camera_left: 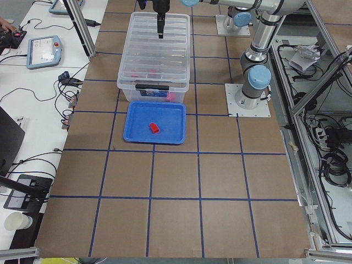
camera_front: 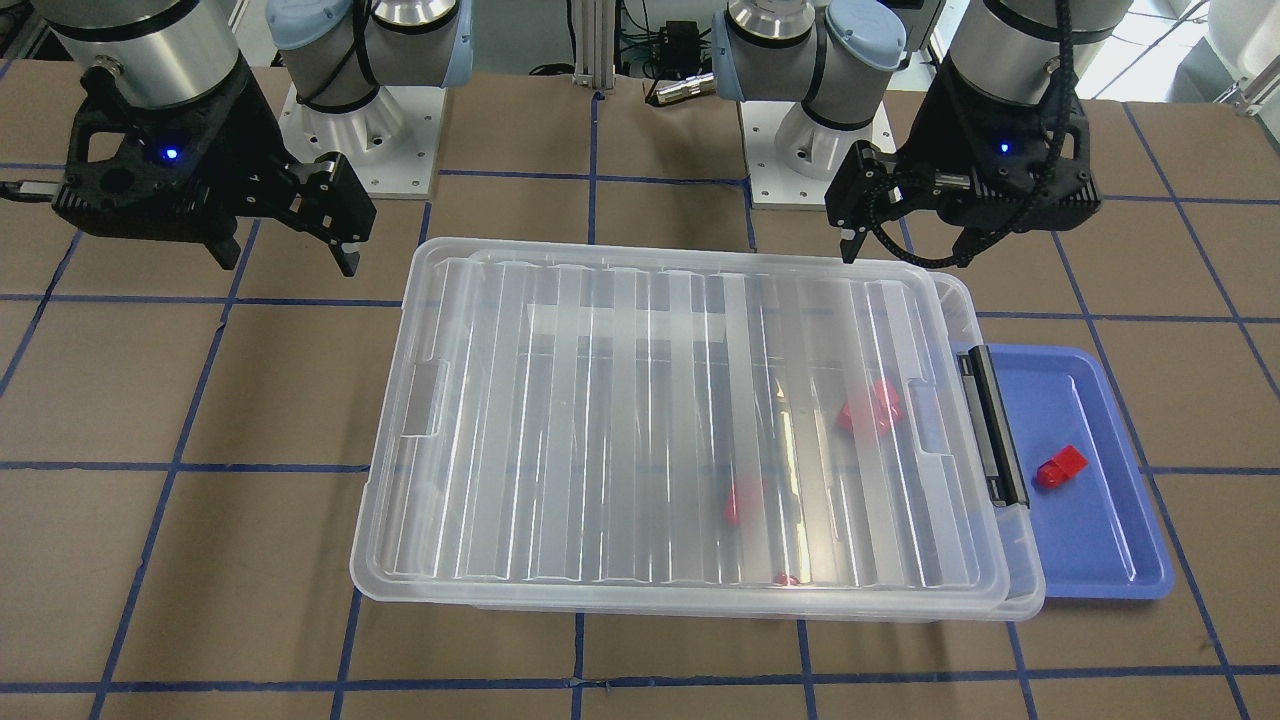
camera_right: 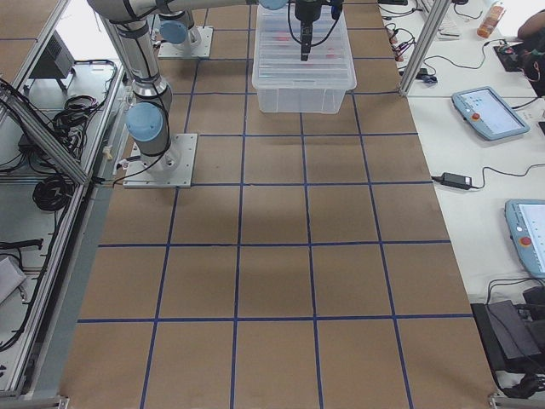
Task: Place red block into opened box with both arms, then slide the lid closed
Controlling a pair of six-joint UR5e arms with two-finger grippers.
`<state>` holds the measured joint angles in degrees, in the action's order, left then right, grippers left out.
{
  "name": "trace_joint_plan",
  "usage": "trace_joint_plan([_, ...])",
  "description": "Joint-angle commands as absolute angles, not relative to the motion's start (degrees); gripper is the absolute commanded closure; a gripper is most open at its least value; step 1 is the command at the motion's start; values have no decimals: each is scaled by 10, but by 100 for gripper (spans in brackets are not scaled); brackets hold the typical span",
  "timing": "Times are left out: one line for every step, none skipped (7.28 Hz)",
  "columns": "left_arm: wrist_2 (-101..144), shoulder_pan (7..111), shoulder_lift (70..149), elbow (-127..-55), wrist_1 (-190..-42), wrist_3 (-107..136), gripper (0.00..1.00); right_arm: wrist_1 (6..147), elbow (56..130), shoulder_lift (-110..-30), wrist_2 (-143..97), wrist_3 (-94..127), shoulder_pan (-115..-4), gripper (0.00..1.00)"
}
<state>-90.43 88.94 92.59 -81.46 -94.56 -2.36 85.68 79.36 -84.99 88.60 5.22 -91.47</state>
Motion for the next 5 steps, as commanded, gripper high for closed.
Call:
trace_joint_plan([-903,889,928,-814,-946,-23,0,857,794,-850,886,53,-916,0])
trace_joint_plan([-901,889,931,-814,-946,-23,0,857,794,-850,886,53,-916,0])
trace_joint_plan([-900,889,932,-814,-947,-23,0,860,794,-850,886,52,-916,0])
trace_joint_plan([-901,890,931,-815,-947,-23,0,874,796,-849,886,52,-918,0])
trace_joint_plan([-901,890,931,-816,-948,-19,0,903,802,-839,888,53,-925,0])
